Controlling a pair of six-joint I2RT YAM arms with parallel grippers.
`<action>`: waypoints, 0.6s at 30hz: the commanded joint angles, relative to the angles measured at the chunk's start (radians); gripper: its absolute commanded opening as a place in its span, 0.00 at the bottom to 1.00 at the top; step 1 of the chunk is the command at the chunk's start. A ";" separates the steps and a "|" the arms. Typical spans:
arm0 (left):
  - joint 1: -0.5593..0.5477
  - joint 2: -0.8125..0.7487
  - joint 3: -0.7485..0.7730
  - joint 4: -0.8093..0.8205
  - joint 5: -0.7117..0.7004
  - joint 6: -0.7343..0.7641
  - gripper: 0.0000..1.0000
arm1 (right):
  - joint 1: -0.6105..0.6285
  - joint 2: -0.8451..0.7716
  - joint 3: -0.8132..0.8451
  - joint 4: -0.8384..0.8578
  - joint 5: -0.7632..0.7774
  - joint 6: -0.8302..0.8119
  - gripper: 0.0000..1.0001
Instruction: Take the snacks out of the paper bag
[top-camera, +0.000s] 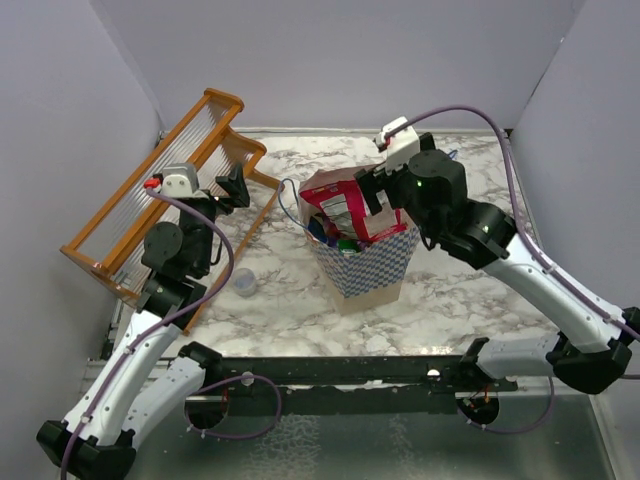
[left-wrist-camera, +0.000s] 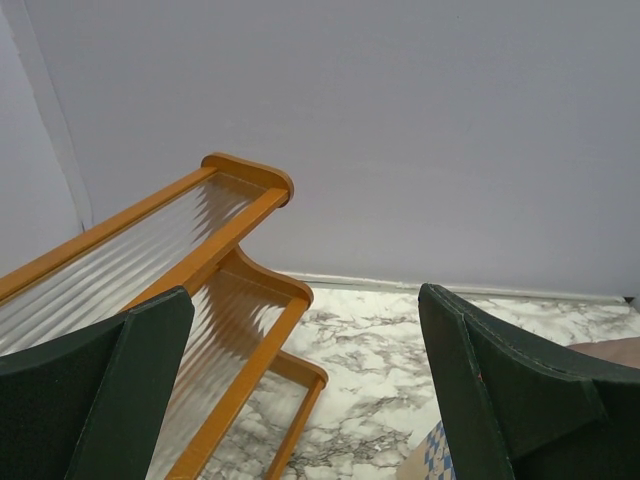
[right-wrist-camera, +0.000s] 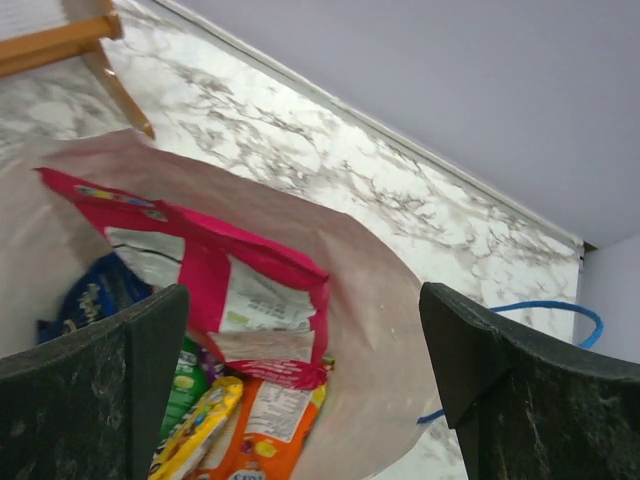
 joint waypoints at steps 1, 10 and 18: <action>0.003 0.008 0.001 0.000 0.009 -0.004 0.99 | -0.147 0.039 0.030 -0.001 -0.190 -0.042 0.99; 0.003 0.011 -0.003 0.003 0.019 -0.010 0.99 | -0.328 0.129 0.044 -0.062 -0.642 0.002 0.99; 0.004 0.007 -0.005 0.005 0.035 -0.016 0.99 | -0.393 0.171 0.068 -0.105 -0.756 0.026 0.95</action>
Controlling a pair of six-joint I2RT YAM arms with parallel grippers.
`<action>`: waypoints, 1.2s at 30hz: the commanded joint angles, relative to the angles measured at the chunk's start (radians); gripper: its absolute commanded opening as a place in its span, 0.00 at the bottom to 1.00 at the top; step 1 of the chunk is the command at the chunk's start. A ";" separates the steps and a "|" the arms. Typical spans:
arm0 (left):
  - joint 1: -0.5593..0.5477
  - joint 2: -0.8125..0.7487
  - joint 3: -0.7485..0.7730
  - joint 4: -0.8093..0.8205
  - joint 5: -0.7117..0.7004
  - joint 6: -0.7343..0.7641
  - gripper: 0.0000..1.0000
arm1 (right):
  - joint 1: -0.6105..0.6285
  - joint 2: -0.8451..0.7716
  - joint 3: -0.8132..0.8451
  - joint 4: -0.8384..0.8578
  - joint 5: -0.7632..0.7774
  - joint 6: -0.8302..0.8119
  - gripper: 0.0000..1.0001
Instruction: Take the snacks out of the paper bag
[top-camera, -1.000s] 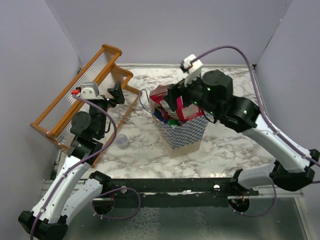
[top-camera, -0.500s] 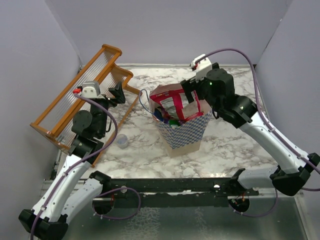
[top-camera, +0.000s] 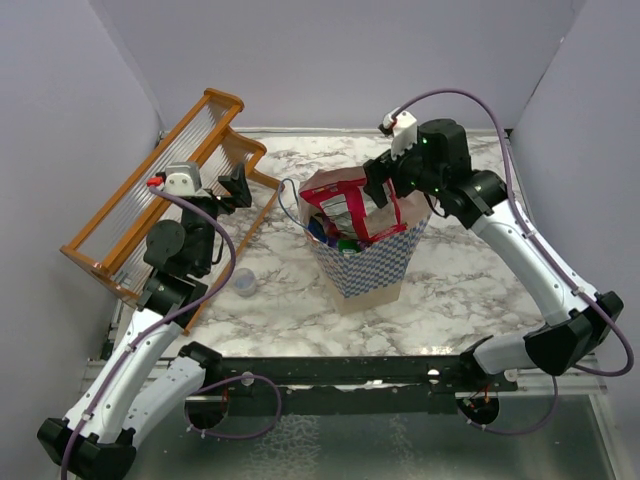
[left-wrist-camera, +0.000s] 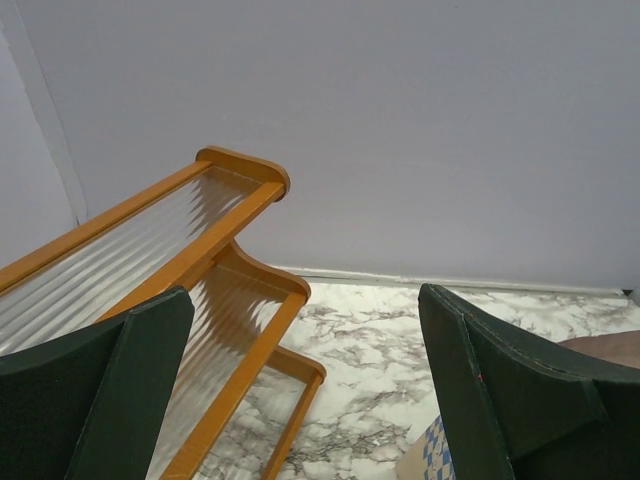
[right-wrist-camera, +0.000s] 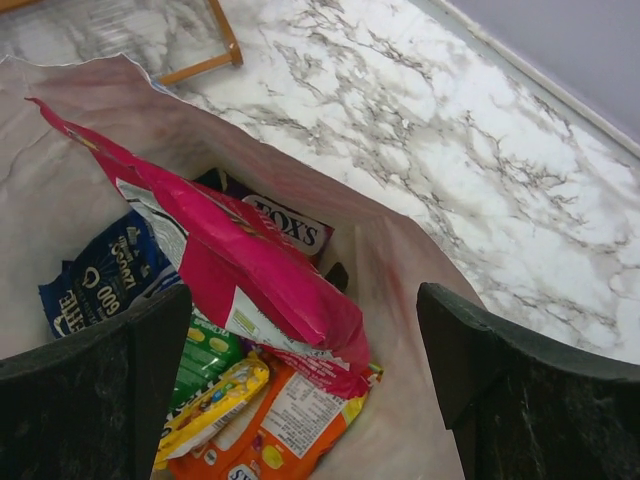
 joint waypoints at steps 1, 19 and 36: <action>0.003 -0.008 -0.006 0.008 0.030 -0.012 0.99 | -0.032 0.020 0.045 -0.031 -0.138 0.025 0.94; 0.000 -0.005 0.002 0.005 0.049 -0.009 0.99 | -0.046 0.158 0.137 -0.069 -0.220 0.015 0.69; -0.002 0.010 0.000 0.008 0.058 -0.010 0.99 | -0.045 0.109 0.146 -0.030 -0.278 0.016 0.29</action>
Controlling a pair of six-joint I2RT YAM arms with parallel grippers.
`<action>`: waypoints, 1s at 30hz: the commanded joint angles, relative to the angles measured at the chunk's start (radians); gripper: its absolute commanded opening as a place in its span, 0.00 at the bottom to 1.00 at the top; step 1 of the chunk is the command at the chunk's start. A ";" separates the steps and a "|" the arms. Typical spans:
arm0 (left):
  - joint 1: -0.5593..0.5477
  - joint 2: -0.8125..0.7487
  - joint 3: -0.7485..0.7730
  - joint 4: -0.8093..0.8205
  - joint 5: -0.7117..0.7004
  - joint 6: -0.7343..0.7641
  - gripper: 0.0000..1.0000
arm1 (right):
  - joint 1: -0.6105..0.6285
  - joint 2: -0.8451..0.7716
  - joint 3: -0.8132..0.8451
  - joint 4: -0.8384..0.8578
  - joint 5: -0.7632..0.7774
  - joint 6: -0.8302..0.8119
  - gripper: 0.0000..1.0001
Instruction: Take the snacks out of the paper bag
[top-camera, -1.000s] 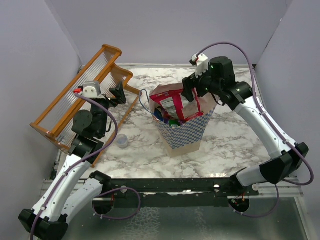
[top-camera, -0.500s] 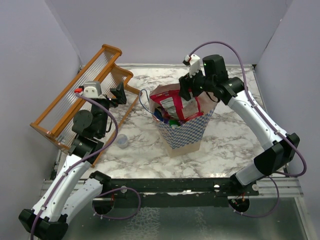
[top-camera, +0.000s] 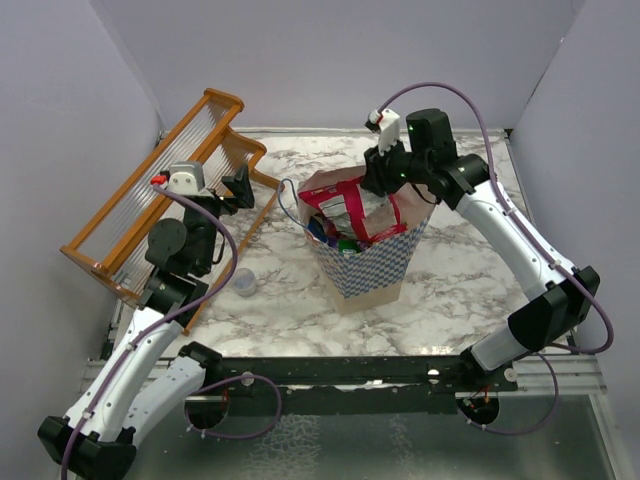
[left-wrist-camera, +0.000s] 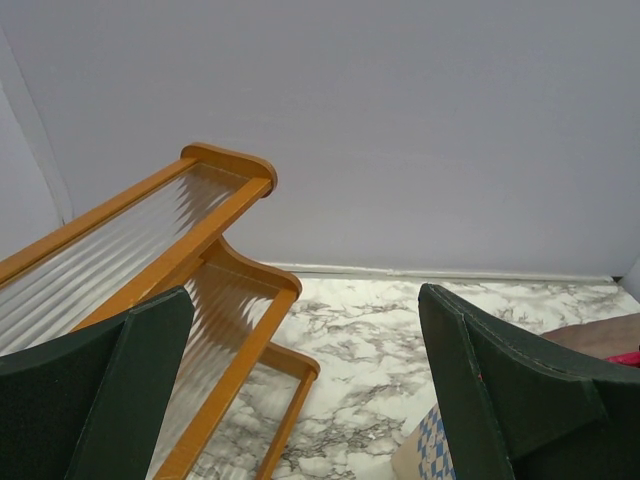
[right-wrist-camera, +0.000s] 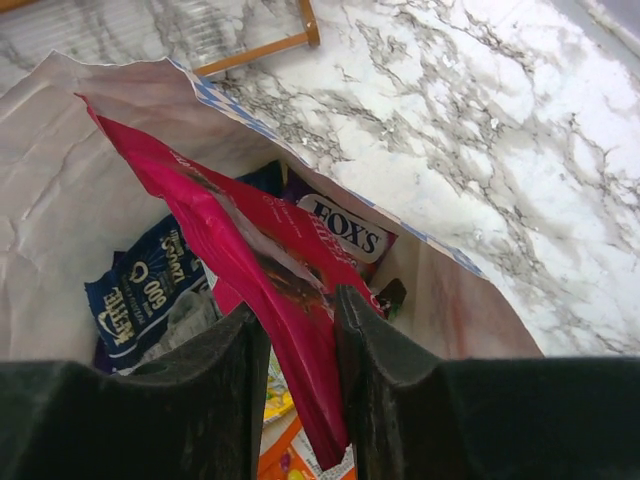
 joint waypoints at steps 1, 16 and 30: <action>-0.001 0.005 0.000 0.013 0.025 -0.011 0.99 | -0.004 -0.048 0.048 0.033 -0.053 0.003 0.25; -0.001 0.003 0.004 0.008 0.029 -0.010 0.99 | -0.004 -0.214 0.075 0.137 -0.041 0.048 0.01; -0.001 0.001 0.002 0.008 0.029 -0.012 0.99 | -0.004 -0.382 0.144 0.355 0.213 0.212 0.01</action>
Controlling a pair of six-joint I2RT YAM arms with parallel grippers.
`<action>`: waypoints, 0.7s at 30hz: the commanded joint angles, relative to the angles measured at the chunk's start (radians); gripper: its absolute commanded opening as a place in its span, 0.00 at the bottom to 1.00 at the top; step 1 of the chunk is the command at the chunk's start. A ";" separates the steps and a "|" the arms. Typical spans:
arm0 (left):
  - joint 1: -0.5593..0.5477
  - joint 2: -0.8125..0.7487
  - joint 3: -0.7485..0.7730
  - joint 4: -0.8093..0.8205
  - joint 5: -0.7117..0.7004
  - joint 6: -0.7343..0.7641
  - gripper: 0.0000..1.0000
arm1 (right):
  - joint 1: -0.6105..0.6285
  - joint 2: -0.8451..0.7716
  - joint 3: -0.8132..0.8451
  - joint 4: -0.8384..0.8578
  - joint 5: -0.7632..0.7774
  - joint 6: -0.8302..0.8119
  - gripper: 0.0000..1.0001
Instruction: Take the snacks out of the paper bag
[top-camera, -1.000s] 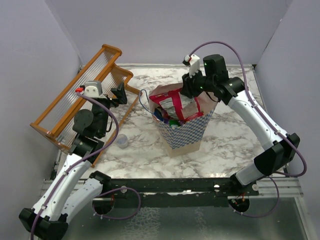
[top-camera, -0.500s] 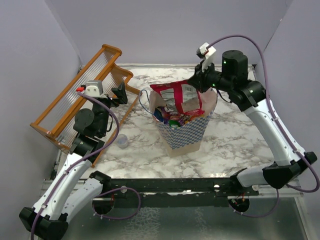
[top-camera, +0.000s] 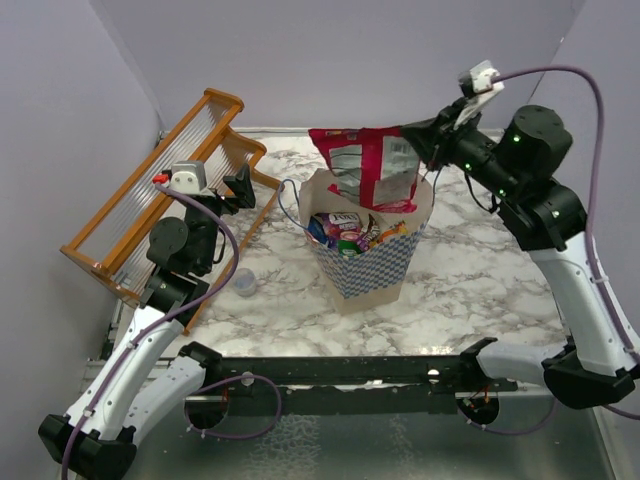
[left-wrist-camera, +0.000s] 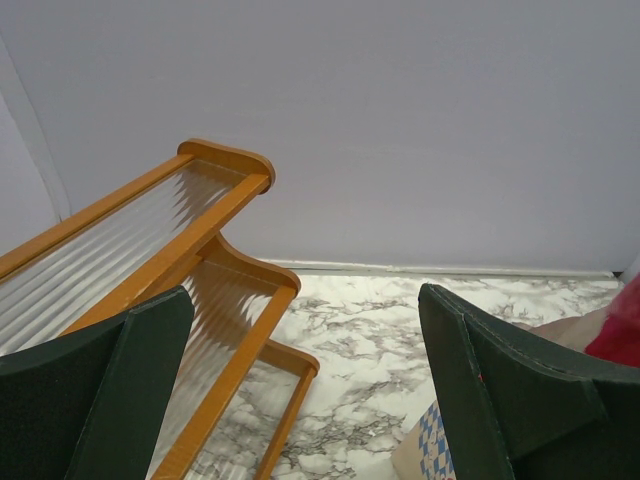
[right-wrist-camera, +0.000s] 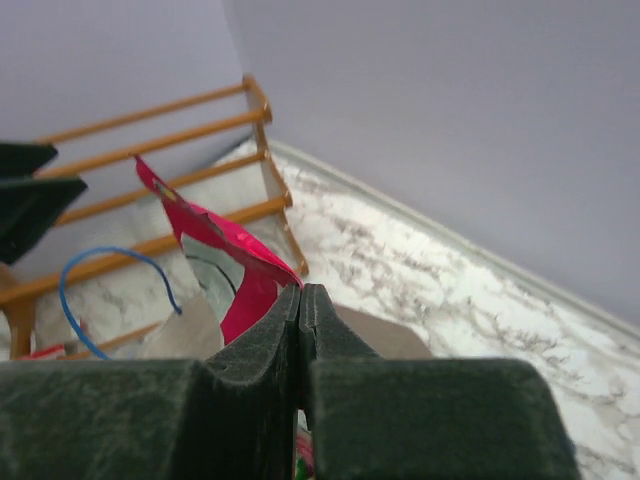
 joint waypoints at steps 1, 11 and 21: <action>-0.002 -0.008 0.002 0.009 0.024 -0.011 0.99 | -0.004 -0.066 0.115 0.179 0.187 0.048 0.01; -0.001 -0.007 0.000 0.010 0.012 -0.005 0.99 | -0.004 0.032 0.380 0.162 0.544 -0.123 0.01; -0.001 -0.010 0.004 0.006 0.021 -0.014 0.99 | -0.004 -0.075 0.207 0.219 0.914 -0.314 0.01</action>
